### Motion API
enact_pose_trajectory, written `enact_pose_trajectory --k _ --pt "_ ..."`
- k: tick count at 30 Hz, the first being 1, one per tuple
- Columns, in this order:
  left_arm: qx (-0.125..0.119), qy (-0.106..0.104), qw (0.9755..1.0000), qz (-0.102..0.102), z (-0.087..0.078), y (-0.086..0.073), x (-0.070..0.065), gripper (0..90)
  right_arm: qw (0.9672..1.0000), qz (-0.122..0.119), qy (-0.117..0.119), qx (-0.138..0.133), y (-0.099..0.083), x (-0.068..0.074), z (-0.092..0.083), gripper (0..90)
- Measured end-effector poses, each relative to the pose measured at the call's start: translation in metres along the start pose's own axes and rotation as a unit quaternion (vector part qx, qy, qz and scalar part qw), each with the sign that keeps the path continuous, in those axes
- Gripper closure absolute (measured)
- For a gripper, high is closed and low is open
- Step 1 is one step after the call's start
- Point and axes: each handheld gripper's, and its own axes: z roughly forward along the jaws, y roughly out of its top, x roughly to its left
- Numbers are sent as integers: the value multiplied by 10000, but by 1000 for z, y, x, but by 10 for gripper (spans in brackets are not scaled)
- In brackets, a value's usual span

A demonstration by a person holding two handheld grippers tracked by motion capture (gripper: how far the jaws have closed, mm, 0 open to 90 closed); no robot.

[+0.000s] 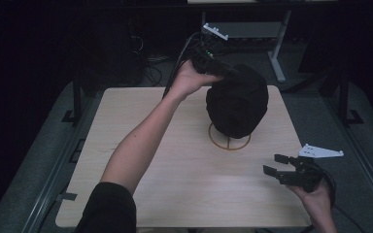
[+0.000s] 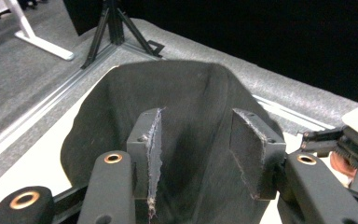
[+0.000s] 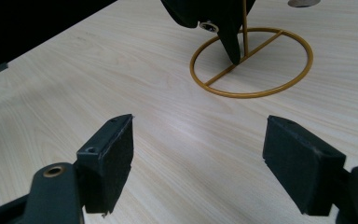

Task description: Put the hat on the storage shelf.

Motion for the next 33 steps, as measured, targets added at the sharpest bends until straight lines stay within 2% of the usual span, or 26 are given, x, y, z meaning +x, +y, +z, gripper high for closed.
enact_pose_trajectory --k 7,16,24,33 --pt "-54 70 10000 -23 -13 -14 1 519 10000 -34 -24 60 1 1 4 243" --pt "-62 82 9999 -93 -20 -31 5 516 9997 -92 -79 206 2 3 11 243" --pt "-114 107 9998 -120 -29 -45 4 510 9995 -154 -107 241 2 3 13 243" --pt "-178 207 9996 -112 -45 -68 1 504 9997 -109 -123 197 2 2 12 243"
